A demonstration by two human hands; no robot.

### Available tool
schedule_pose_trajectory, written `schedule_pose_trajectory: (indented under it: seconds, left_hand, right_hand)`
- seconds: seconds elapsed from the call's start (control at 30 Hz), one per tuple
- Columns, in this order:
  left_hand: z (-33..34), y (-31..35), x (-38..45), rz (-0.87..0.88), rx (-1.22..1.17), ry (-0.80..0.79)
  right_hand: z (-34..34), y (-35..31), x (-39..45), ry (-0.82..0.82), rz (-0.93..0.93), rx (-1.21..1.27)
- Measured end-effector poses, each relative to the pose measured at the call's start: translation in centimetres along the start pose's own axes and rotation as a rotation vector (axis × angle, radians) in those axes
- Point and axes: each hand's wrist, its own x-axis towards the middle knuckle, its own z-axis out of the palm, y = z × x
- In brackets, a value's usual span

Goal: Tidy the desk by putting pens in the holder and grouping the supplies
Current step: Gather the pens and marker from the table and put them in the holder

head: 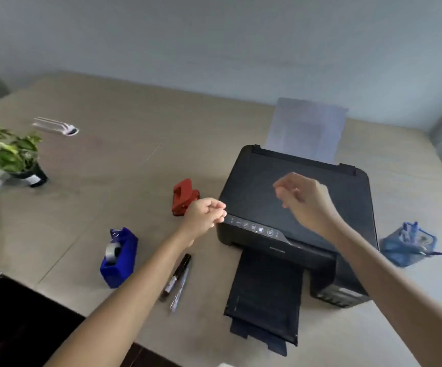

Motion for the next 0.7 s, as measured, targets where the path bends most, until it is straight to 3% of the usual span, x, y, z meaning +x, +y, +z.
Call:
schedule_pose_trajectory:
  seconds: [0.2,0.5,0.6,0.7]
  left_hand:
    - [-8.3,-12.9,0.1,-0.331,0.352,0.225]
    - [-9.1,-19.0,0.3,-0.338,0.910,0.111]
    - [-8.9,-19.2,0.8,-0.359,0.922,0.077]
    - [-8.8,-19.8,0.2,-0.370,0.762,0.072]
  right_hand:
    - [11.7,-3.3,-0.6,-0.292,-0.013,-0.009]
    - [24.3,0.2,-3.2,-0.581,0.265,-0.177]
    - [26.9,1.0,-3.5,-0.596,0.365,-0.230]
    - [29.4,1.4,-3.5,-0.589,0.438,-0.251]
